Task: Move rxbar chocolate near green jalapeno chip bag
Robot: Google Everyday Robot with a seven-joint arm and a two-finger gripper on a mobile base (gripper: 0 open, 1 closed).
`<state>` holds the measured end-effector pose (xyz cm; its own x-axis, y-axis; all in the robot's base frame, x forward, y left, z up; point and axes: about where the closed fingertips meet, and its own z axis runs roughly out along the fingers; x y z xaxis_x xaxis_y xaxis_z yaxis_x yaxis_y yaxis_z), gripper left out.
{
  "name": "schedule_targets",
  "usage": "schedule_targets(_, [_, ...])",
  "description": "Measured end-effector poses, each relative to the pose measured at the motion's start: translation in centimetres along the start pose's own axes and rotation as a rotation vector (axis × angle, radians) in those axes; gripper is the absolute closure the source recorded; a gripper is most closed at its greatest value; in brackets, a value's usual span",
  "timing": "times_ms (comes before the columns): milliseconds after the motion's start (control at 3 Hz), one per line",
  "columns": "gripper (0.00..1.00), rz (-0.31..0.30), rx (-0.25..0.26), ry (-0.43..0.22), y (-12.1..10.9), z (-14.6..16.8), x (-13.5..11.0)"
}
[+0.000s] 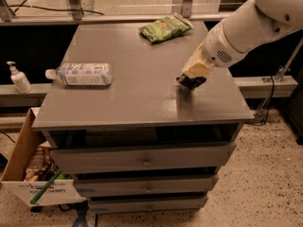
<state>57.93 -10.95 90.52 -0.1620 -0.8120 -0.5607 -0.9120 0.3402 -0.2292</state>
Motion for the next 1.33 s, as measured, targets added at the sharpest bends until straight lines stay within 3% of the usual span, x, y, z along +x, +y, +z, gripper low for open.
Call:
schedule_targets(333, [1.00,0.000,0.000,0.000,0.0,0.0,0.0])
schedule_targets(667, [1.00,-0.038,0.063,-0.021,-1.5,-0.5,-0.5])
schedule_targets(1333, [1.00,-0.232,0.209,-0.067,-9.2,-1.7,-4.4])
